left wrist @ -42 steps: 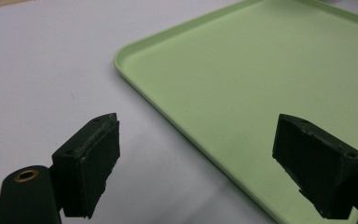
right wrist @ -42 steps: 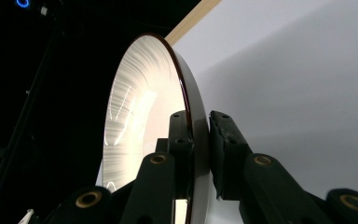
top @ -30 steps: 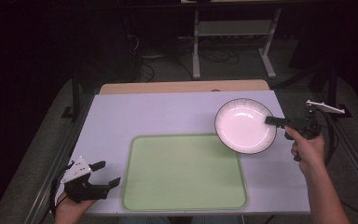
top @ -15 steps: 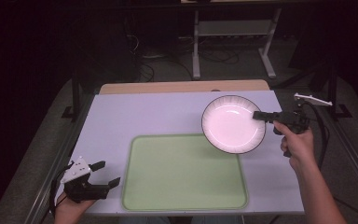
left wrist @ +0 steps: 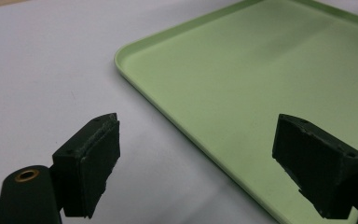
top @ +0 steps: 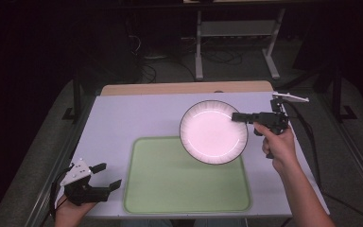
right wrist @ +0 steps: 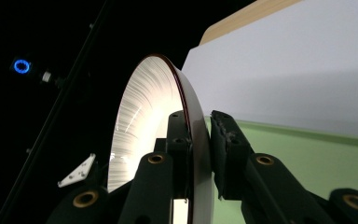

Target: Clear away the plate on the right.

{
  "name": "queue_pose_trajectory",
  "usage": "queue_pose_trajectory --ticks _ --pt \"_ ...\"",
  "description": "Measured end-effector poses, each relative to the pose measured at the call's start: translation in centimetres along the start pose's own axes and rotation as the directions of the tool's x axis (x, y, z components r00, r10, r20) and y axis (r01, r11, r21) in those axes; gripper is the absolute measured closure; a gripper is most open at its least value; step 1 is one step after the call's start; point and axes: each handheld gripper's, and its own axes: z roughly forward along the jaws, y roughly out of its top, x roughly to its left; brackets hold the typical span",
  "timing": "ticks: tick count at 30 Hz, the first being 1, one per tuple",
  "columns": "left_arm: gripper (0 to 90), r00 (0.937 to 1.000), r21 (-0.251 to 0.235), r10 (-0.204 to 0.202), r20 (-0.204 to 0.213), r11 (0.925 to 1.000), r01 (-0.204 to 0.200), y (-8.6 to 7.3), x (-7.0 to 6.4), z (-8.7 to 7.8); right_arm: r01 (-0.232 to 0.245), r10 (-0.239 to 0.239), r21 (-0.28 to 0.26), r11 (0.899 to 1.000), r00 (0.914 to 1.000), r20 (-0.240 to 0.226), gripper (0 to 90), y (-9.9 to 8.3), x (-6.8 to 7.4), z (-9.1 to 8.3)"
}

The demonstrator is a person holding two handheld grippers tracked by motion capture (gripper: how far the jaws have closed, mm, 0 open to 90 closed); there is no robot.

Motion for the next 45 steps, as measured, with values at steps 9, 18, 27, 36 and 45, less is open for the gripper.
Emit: queue_pose_trajectory --ticks 9,18,27,36,45 --pt "14.8 1.0000 0.000 0.003 0.001 1.0000 -0.003 0.0 0.0 0.0 0.000 0.000 0.055 0.998 1.0000 0.008 77.2 -1.3 -0.1 2.9" --pt "14.8 1.0000 0.000 0.000 0.001 1.0000 0.000 0.0 0.0 0.0 -0.006 0.005 0.100 0.995 0.9999 0.013 76.8 -2.4 -0.4 4.8" --pt "14.8 1.0000 -0.001 0.001 0.002 1.0000 -0.001 0.0 0.0 0.0 -0.013 0.011 0.107 0.994 0.9997 0.020 76.7 -3.1 -0.8 6.2" --pt "14.8 1.0000 -0.001 0.001 0.002 1.0000 -0.001 0.0 0.0 -0.1 -0.018 0.014 0.120 0.993 0.9993 0.035 76.4 -3.7 -1.4 7.7" --pt "14.8 1.0000 -0.001 0.000 0.006 1.0000 0.000 0.0 0.0 0.1 -0.010 -0.001 0.153 0.988 0.9972 0.075 76.0 -4.6 -2.2 9.1"
